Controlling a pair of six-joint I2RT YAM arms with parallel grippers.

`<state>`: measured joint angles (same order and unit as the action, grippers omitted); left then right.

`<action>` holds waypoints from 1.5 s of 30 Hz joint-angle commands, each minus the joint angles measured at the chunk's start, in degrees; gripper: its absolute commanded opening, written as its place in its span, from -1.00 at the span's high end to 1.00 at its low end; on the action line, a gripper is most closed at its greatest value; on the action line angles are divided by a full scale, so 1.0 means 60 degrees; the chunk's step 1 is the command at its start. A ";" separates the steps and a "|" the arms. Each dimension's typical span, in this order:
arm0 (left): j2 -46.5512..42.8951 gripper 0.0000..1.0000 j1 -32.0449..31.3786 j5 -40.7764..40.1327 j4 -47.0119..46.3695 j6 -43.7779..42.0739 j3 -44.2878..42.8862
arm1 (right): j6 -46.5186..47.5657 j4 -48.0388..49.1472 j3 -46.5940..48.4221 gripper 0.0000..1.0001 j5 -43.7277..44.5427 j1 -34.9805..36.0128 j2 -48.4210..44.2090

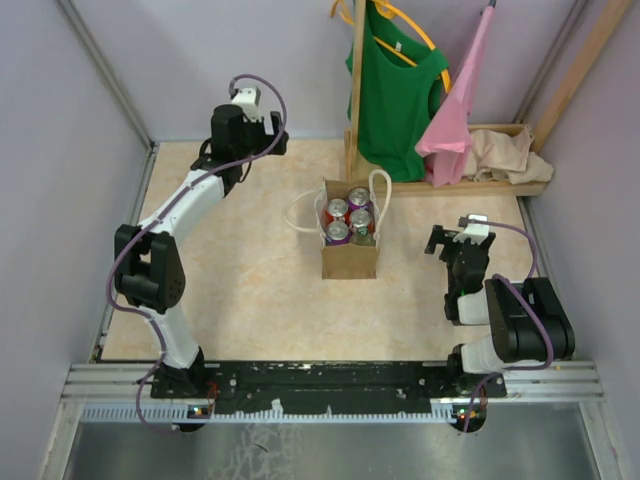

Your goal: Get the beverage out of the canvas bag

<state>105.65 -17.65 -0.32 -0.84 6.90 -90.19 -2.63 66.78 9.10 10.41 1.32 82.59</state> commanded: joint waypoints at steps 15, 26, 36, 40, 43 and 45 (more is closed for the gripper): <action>-0.0242 -0.99 -0.0001 0.1842 -0.1779 -0.0005 -0.0122 | -0.0010 0.0486 0.0197 -0.98 0.0031 -0.0017 0.0005; 0.1995 -0.99 -0.0257 0.4516 -0.0784 -0.0124 -0.2813 | -0.0008 0.0486 0.0197 -0.98 0.0037 -0.0015 0.0005; 0.1905 -0.44 -0.0675 0.5872 -0.0646 -0.1013 -0.2768 | -0.0014 0.0485 0.0197 -0.98 0.0029 -0.0017 0.0005; 0.1825 -0.26 -0.0778 0.6083 0.0773 -0.1386 -0.3377 | -0.0014 0.0486 0.0189 -0.98 0.0043 -0.0015 0.0005; 0.1835 -0.26 -0.1090 0.5587 0.2271 -0.2177 -0.4142 | -0.0008 0.0497 0.0197 -0.98 0.0026 -0.0015 0.0006; 0.1770 -0.23 -0.1386 0.5277 0.3125 -0.2922 -0.4412 | -0.0015 0.0491 0.0196 -0.98 0.0023 -0.0017 0.0005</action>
<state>118.93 -22.87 33.08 6.79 -2.15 -111.50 -2.63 66.78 9.10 10.41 1.32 82.59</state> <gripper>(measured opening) 0.625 0.990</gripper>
